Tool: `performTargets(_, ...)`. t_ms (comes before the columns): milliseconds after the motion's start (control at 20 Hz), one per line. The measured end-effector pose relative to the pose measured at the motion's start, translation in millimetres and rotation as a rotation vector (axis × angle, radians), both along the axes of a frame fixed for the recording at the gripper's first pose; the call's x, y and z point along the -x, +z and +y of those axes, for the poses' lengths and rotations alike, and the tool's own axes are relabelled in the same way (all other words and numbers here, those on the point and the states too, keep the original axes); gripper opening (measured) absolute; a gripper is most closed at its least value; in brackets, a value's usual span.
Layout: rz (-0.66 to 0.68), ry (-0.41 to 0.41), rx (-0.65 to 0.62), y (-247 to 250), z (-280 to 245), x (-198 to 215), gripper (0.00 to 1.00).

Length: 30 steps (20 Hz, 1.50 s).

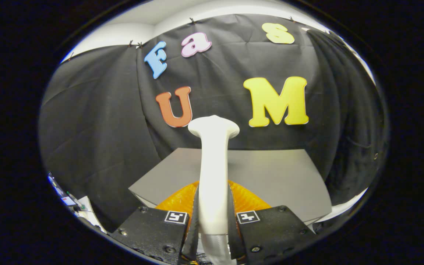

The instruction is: Iron the clothes twice with a garment steamer, once on the left side and once on the right side.

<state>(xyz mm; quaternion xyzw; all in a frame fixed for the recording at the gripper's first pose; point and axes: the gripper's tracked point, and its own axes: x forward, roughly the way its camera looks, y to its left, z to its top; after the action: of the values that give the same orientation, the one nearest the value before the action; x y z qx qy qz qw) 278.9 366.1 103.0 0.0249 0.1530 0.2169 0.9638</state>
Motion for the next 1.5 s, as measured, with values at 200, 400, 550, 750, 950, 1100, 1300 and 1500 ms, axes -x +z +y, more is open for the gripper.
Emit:
performTargets(200,-0.08,-0.041,-0.047,45.0,-57.8,38.2,0.36)
performTargets(400,-0.178,-0.124,-0.088,86.7,-132.6,70.1,0.36)
performTargets(550,-0.23,-0.206,-0.111,114.9,-193.0,82.7,0.36)
performTargets(750,-0.282,-0.305,-0.139,146.5,-266.9,92.5,0.36)
performTargets(950,-0.333,-0.362,-0.143,173.5,-321.6,84.9,0.35)
performTargets(1100,-0.353,-0.385,-0.133,188.6,-352.5,66.9,0.35)
performTargets(1300,-0.371,-0.364,-0.117,198.6,-364.8,39.8,0.36)
performTargets(1500,-0.366,-0.341,-0.071,189.0,-360.9,17.7,0.36)
